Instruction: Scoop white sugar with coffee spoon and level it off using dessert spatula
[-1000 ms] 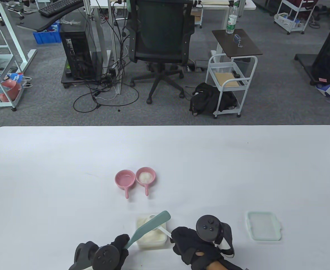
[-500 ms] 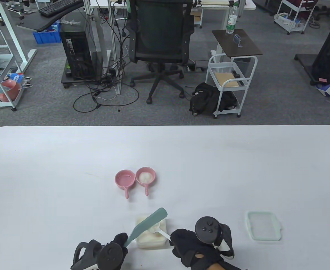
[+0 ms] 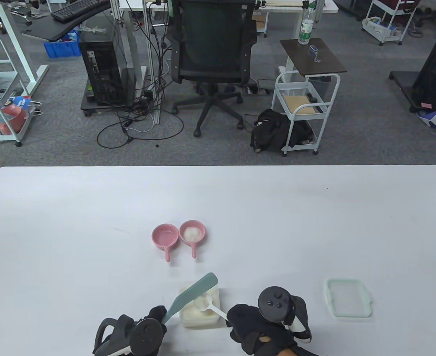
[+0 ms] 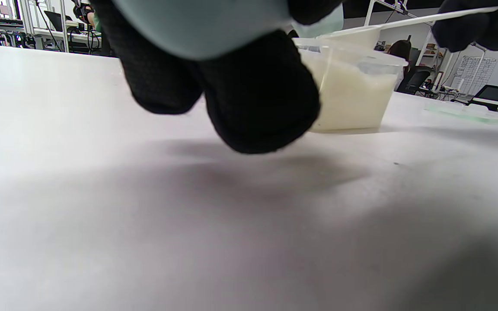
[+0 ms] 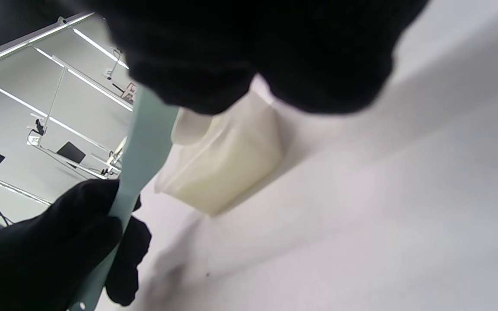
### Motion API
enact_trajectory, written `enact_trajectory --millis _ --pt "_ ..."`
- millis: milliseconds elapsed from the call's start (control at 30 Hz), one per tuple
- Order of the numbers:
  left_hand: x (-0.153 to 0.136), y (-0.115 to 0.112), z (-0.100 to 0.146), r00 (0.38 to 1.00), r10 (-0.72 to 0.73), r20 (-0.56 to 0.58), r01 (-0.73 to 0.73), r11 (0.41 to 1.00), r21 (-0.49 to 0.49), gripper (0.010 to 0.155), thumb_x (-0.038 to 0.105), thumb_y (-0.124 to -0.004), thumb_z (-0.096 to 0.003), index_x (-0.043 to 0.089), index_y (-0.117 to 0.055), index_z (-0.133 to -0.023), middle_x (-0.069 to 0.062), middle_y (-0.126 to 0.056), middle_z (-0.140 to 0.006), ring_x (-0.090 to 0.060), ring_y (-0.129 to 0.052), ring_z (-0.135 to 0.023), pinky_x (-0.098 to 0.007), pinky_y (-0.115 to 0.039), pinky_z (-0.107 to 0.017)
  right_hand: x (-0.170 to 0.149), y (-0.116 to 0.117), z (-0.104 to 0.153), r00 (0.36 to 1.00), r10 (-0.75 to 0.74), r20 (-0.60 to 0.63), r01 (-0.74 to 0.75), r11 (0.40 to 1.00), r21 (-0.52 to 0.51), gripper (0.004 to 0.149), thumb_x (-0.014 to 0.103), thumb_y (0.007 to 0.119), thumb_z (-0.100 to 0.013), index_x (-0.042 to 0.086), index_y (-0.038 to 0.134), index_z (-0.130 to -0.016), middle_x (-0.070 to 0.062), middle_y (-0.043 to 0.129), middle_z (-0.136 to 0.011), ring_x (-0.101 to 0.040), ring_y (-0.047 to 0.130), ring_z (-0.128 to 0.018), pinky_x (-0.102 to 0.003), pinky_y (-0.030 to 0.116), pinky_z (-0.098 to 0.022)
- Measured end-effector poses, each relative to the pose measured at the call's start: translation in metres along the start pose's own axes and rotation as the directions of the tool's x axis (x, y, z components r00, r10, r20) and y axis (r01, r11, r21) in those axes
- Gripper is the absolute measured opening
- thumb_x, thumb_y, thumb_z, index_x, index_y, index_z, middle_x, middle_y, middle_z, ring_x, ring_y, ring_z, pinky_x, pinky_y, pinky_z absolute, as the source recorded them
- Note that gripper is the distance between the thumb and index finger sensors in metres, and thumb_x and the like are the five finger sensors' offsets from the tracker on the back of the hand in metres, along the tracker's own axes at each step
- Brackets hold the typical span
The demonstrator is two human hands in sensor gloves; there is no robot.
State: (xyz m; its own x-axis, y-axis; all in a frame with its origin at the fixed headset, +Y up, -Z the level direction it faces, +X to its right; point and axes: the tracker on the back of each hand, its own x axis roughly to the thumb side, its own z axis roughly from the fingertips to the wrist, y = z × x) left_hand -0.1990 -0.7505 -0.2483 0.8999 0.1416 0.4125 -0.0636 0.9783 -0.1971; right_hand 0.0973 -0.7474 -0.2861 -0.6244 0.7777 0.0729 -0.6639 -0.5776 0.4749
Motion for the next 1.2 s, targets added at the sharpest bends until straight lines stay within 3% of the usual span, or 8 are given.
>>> enact_trajectory --millis 367,567,733,967,1200 --pt "-0.010 0.004 0.001 0.998 0.047 -0.032 -0.046 0.999 0.018 0.059 0.031 -0.055 -0.0620 -0.004 -0.051 -0.109 -0.007 -0.096 -0.078 -0.005 -0.112 -0.044 -0.043 -0.092 -0.062 0.000 -0.002 0.002 1.000 -0.010 -0.006 0.010 1.000 0.004 0.042 0.028 0.063 -0.064 -0.004 0.079 -0.088 -0.008 0.097 -0.044 0.004 0.087 -0.012 -0.024 0.095 -0.019" --pt "-0.027 0.017 0.007 0.979 0.197 -0.060 -0.192 0.977 0.089 0.059 0.031 -0.055 -0.0621 -0.005 -0.052 -0.109 -0.007 -0.097 -0.077 -0.006 -0.111 -0.042 -0.044 -0.091 -0.061 0.001 -0.005 0.001 0.999 -0.048 0.000 0.048 0.999 -0.003 0.042 0.028 0.063 -0.064 -0.003 0.079 -0.088 -0.008 0.096 -0.045 0.004 0.087 -0.012 -0.024 0.095 -0.019" --pt "-0.045 0.025 0.012 0.923 0.372 -0.102 -0.349 0.918 0.188 0.059 0.031 -0.054 -0.0624 -0.004 -0.052 -0.109 -0.007 -0.096 -0.077 -0.007 -0.109 -0.040 -0.046 -0.090 -0.060 0.009 -0.021 -0.010 0.997 -0.080 0.003 0.080 0.995 -0.055 0.042 0.028 0.063 -0.065 -0.003 0.078 -0.089 -0.009 0.096 -0.046 0.003 0.087 -0.013 -0.025 0.095 -0.019" --pt "-0.066 0.019 0.013 0.840 0.499 -0.214 -0.454 0.861 0.228 0.059 0.029 -0.054 -0.0624 -0.007 -0.051 -0.109 -0.012 -0.095 -0.076 -0.008 -0.108 -0.039 -0.047 -0.089 -0.058 0.041 -0.055 -0.055 0.999 0.027 -0.035 -0.035 0.973 -0.227 0.042 0.028 0.063 -0.065 -0.002 0.078 -0.090 -0.009 0.096 -0.046 0.002 0.087 -0.013 -0.026 0.094 -0.020" --pt "-0.069 0.019 0.015 0.818 0.532 -0.219 -0.478 0.840 0.257 0.059 0.029 -0.054 -0.0624 -0.007 -0.051 -0.109 -0.012 -0.096 -0.076 -0.009 -0.108 -0.039 -0.048 -0.089 -0.058 0.061 -0.053 -0.114 0.966 0.205 -0.157 -0.243 0.928 -0.281 0.042 0.028 0.063 -0.065 -0.002 0.078 -0.090 -0.009 0.096 -0.047 0.002 0.087 -0.014 -0.027 0.094 -0.020"
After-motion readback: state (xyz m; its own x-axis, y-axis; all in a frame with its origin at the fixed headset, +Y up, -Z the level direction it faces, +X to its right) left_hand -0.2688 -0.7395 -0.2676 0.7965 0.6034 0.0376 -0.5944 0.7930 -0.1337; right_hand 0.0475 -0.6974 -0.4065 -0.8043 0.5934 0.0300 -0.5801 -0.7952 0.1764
